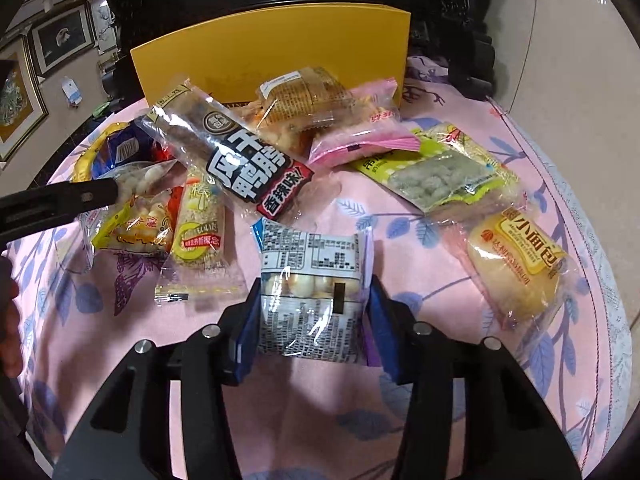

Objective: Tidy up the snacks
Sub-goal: 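Grasp the white candy bag with left tool while right tool grasps white printed bag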

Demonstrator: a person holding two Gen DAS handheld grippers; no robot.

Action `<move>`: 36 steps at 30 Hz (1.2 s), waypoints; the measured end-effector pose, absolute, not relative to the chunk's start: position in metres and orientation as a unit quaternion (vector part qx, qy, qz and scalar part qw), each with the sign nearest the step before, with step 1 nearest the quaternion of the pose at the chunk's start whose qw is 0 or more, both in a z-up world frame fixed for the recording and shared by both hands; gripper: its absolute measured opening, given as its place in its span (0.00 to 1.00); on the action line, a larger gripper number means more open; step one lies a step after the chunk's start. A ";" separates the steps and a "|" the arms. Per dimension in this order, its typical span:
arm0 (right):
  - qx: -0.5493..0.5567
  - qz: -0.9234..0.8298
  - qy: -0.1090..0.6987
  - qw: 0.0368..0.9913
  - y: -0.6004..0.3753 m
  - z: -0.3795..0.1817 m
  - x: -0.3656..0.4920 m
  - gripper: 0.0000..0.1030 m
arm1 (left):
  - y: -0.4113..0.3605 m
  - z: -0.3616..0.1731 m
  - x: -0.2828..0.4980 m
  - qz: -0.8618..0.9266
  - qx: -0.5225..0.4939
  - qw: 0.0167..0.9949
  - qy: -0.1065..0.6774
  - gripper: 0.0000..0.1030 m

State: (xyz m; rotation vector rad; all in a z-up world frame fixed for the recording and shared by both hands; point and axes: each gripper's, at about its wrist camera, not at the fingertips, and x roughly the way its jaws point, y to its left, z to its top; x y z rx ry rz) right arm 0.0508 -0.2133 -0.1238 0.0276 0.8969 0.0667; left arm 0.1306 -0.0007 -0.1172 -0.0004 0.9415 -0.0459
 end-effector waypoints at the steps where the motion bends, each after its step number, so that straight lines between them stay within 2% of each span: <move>1: 0.014 0.034 0.434 0.900 -0.213 -0.124 0.051 0.51 | -0.004 -0.121 0.135 -0.018 0.010 0.889 0.458 0.94; 10: 0.018 0.042 0.434 0.900 -0.213 -0.123 0.053 0.55 | 0.002 -0.139 0.144 -0.026 -0.033 0.879 0.474 0.94; 17: 0.006 0.036 0.435 0.900 -0.208 -0.123 0.054 0.57 | -0.006 -0.145 0.149 -0.012 0.007 0.894 0.448 0.91; 19: 0.006 0.033 0.435 0.900 -0.208 -0.123 0.054 0.57 | -0.007 -0.145 0.147 -0.015 0.008 0.895 0.445 0.82; 20: 0.006 0.031 0.435 0.900 -0.207 -0.123 0.054 0.57 | -0.009 -0.142 0.144 -0.021 0.013 0.898 0.440 0.68; 21: 0.004 0.028 0.435 0.900 -0.206 -0.123 0.054 0.55 | -0.011 -0.141 0.142 -0.023 0.018 0.898 0.439 0.60; 23: 0.008 0.019 0.436 0.900 -0.207 -0.121 0.052 0.47 | -0.011 -0.139 0.138 -0.026 0.017 0.899 0.437 0.55; 26: 0.034 0.009 0.446 0.895 -0.215 -0.119 0.050 0.45 | -0.004 -0.136 0.126 -0.041 -0.004 0.897 0.441 0.47; 28: 0.041 0.006 0.445 0.895 -0.219 -0.116 0.045 0.45 | 0.002 -0.130 0.113 -0.050 -0.018 0.896 0.442 0.44; 36: 0.061 0.007 0.419 0.906 -0.222 -0.087 0.020 0.45 | 0.005 -0.106 0.049 -0.090 -0.034 0.900 0.426 0.43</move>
